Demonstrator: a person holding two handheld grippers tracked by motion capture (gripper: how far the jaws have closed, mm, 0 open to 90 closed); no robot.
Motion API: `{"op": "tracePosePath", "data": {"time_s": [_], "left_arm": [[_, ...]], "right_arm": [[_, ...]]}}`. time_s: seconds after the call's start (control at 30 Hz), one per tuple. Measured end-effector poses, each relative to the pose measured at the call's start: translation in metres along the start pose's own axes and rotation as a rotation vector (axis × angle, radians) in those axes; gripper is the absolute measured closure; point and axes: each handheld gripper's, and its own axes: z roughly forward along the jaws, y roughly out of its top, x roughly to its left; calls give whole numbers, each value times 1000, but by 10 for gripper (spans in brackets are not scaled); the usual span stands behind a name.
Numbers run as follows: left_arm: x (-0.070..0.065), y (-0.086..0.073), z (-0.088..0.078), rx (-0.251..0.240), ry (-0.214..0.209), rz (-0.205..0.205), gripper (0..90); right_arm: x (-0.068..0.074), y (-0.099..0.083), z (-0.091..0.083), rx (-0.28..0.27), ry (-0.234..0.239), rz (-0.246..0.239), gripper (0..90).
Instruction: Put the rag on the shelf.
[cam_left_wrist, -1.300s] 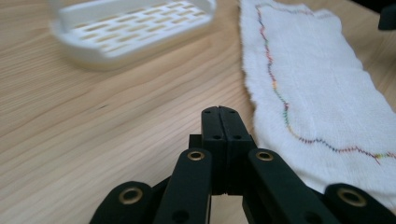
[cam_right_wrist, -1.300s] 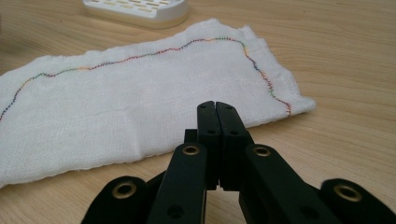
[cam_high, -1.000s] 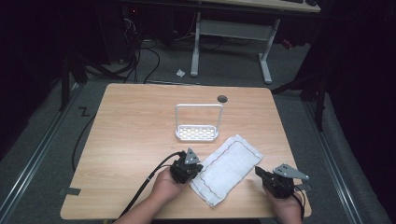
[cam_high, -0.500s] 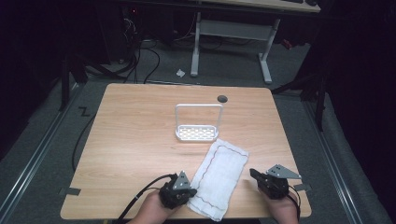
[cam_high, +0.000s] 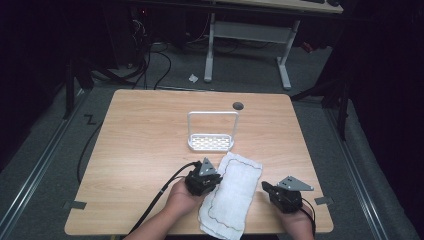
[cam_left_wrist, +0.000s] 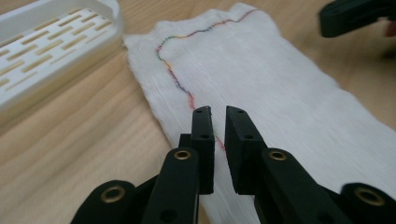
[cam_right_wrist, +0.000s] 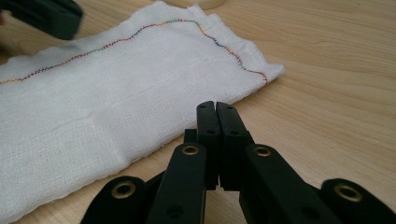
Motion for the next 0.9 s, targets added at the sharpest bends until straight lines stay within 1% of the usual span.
{"op": "tracePosePath", "data": {"time_s": [0.03,0.07,0.1,0.13,0.2,0.27,0.37,0.47,0.57,0.6,0.67,0.7,0.73,0.77,0.8,0.83,0.87,0.9], "left_arm": [[2,1,6,13,-10,-17,855],[1,0,10,28,-6,-16,855],[0,-2,12,36,-3,-4,876],[-2,-3,12,30,2,1,876],[-3,-5,9,38,2,2,897],[-7,-9,5,39,7,21,898],[-12,-21,-9,41,12,45,899],[-19,-39,-28,38,36,88,899],[-21,-54,-45,42,42,92,899],[-20,-57,-50,46,38,86,899],[-17,-63,-56,34,28,57,893],[-15,-65,-58,18,20,32,860],[-10,-66,-59,1,9,-8,815],[-6,-66,-60,-5,15,-28,758],[-1,-65,-61,-21,40,-44,758],[5,-64,-62,-38,70,-65,719],[12,-64,-63,-57,88,-98,643],[20,-63,-64,-72,99,-135,643]], "right_arm": [[-1,-2,-2,-1,-3,2,893],[-1,-2,-2,-1,-3,2,893],[-3,-4,-4,1,-4,8,894],[-3,-4,-4,1,-4,8,894],[-6,-5,-5,-3,0,19,894],[-6,-5,-6,-6,2,23,894],[-5,-3,-7,-14,7,12,894],[0,-2,-6,-11,25,-4,894],[7,-1,-1,2,47,-28,890],[7,-1,-1,2,47,-28,890],[12,0,2,16,59,-34,883],[15,1,4,20,64,-45,879],[18,2,6,25,69,-54,875],[23,5,8,27,81,-66,869],[23,5,8,27,81,-66,863],[26,7,8,26,85,-70,855],[30,11,11,25,97,-78,849],[30,11,11,25,97,-78,844]]}}
